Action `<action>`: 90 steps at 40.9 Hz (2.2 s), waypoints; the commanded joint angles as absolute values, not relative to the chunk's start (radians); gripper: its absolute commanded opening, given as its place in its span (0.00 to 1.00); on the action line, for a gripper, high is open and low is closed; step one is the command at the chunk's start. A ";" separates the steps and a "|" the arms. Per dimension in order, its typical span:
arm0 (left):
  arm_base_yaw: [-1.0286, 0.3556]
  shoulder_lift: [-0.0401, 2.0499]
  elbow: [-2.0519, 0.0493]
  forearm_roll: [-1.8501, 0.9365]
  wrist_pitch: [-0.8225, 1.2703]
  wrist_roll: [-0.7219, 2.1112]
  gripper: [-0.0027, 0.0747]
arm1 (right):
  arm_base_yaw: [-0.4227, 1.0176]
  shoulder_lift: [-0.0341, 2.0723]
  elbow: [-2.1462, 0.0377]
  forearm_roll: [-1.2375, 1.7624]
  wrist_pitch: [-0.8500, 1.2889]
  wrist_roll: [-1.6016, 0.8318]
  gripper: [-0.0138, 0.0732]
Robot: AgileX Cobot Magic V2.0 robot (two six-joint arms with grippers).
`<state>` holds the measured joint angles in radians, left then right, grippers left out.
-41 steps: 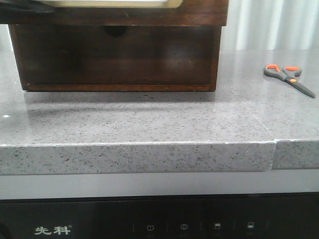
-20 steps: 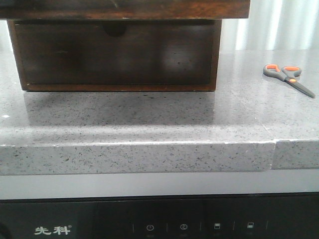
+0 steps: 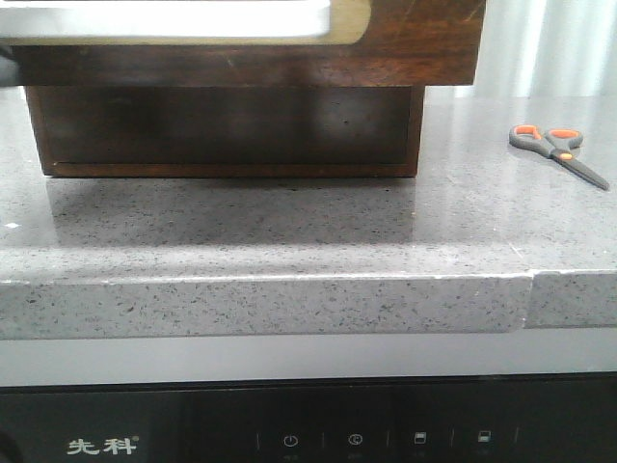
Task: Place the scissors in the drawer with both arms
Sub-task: 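Grasp the white drawer handle with the left gripper and pull the drawer open, then lower the right gripper onto the orange-handled scissors and close on them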
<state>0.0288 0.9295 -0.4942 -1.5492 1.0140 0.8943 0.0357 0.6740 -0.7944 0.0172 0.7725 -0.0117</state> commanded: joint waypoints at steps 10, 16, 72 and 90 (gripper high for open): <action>0.027 0.802 -0.528 -1.366 0.988 0.755 0.69 | 0.035 0.680 -0.826 0.020 0.709 -0.017 0.77; 0.027 0.690 -0.562 -1.172 0.993 0.622 0.69 | 0.035 0.680 -0.826 0.020 0.727 -0.017 0.77; -0.677 0.633 -1.161 -0.236 0.770 0.257 0.67 | 0.035 1.202 -1.193 0.016 0.896 -0.069 0.77; -0.693 0.633 -1.161 -0.236 0.712 0.257 0.67 | 0.030 1.515 -1.448 0.023 1.024 -0.083 0.76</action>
<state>-0.6845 0.6211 -1.1308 -0.2239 0.7990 0.2556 0.0357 1.4898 -1.3714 0.0194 1.0205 -0.0773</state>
